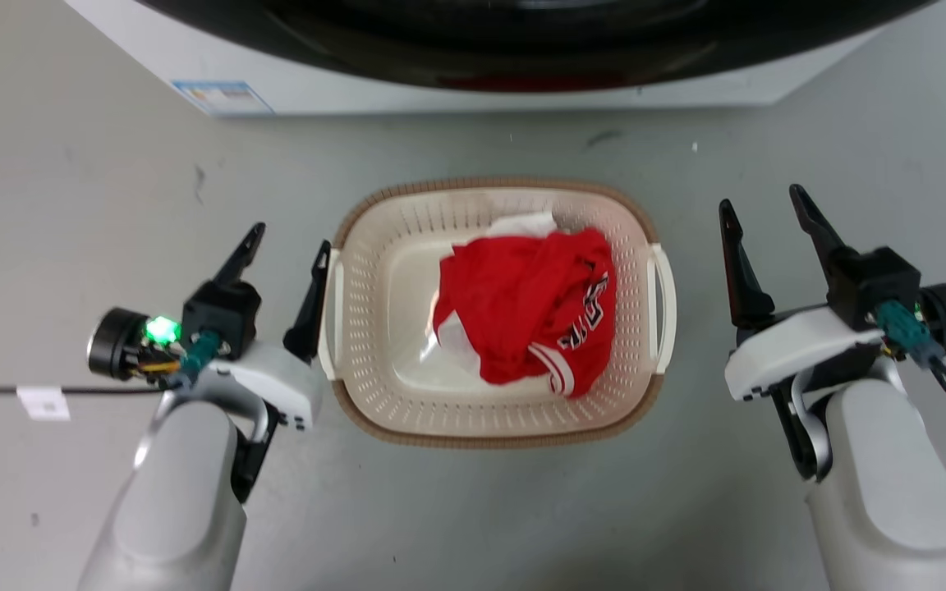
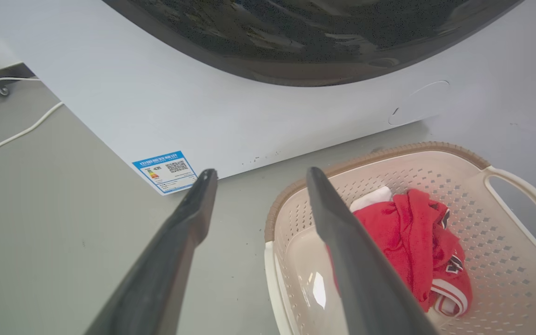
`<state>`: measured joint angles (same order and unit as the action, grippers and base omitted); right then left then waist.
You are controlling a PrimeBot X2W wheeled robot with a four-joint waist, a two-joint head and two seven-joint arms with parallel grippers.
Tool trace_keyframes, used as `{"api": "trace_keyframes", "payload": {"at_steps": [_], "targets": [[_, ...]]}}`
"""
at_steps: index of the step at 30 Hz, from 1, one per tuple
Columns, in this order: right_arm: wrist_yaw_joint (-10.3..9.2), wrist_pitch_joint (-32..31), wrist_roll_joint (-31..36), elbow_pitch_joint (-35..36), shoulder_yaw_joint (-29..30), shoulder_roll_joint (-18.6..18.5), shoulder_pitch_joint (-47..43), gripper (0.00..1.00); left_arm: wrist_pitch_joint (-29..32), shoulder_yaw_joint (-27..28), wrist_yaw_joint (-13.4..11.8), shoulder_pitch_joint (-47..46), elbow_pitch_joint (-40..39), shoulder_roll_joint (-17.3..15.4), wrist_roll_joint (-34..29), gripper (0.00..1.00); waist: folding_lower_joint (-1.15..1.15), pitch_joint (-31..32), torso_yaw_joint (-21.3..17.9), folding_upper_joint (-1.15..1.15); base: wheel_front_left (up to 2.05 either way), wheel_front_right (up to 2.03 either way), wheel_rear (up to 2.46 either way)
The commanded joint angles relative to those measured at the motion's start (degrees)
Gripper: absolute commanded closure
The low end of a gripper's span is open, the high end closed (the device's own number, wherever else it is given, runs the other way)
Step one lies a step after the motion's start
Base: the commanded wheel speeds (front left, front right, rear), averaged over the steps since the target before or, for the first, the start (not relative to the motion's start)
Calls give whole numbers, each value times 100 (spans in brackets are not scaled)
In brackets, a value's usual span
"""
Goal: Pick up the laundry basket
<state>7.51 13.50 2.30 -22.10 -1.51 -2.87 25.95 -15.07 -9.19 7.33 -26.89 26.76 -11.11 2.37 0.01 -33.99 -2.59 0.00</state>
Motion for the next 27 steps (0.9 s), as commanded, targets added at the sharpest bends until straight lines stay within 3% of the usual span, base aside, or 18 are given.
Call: {"api": "trace_keyframes", "payload": {"at_steps": [1, 14, 27], "targets": [[-3, -58, -36, -215, 3, 2, 231, 0, -15, -57, 9, -254, 219, -74, 89, 0, -1, -457, -73, 0, 0, 0, 0], [-4, -595, -659, -2071, -466, -1, 1390, 0, 102, -1377, 16, -1596, 2450, -483, 1216, 0, -1, -1204, -146, 0, 0, 0, 0], [-4, -1403, -1312, -3396, -907, -2, 2229, 0, 614, -2843, 17, -2334, 3104, -599, 2417, 0, -1, -1424, -16, 0, 0, 0, 0]]}}
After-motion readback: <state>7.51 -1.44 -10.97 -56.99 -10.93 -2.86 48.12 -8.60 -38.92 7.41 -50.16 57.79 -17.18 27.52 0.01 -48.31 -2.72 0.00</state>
